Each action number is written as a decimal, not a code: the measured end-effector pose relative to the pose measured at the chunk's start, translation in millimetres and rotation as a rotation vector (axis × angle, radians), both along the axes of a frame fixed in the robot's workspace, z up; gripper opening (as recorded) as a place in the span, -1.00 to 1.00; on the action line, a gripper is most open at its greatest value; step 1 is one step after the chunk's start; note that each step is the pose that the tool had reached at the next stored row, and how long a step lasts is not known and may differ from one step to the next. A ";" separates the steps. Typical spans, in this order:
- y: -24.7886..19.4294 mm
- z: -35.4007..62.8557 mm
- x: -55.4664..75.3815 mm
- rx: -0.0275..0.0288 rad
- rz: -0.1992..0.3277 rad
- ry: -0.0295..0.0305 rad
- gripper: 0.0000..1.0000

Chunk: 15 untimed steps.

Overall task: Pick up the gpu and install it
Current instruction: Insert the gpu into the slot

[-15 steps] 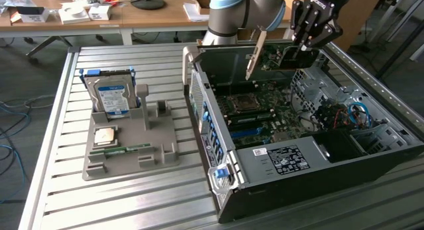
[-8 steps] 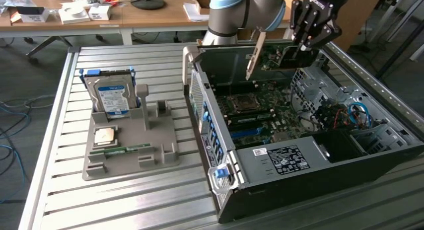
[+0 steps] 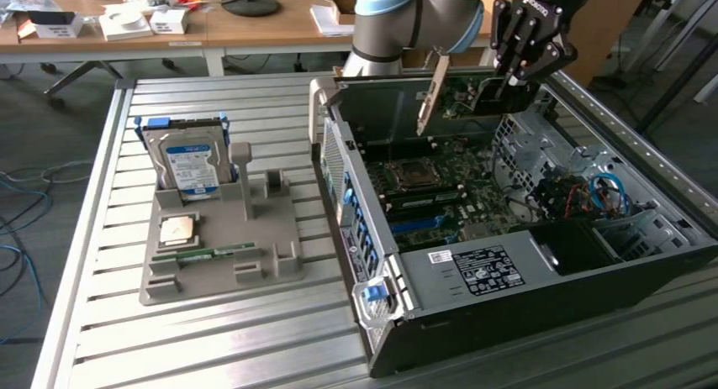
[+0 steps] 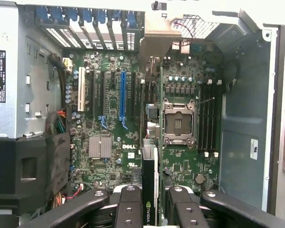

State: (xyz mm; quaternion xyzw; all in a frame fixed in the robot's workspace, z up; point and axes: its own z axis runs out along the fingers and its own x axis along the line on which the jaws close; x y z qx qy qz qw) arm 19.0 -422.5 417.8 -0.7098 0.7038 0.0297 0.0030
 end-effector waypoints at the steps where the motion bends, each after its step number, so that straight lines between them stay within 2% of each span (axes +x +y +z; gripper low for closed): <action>1: 0.0 0.0 0.0 0.0000 0.000 0.0000 -0.47; 5: 0.0 -0.1 -1.2 0.0006 0.000 -0.0020 -0.47; 10: 0.0 -0.2 -5.4 0.0044 0.001 -0.0142 -0.47; 15: 0.0 -0.1 -5.9 0.0048 0.001 -0.0153 -0.47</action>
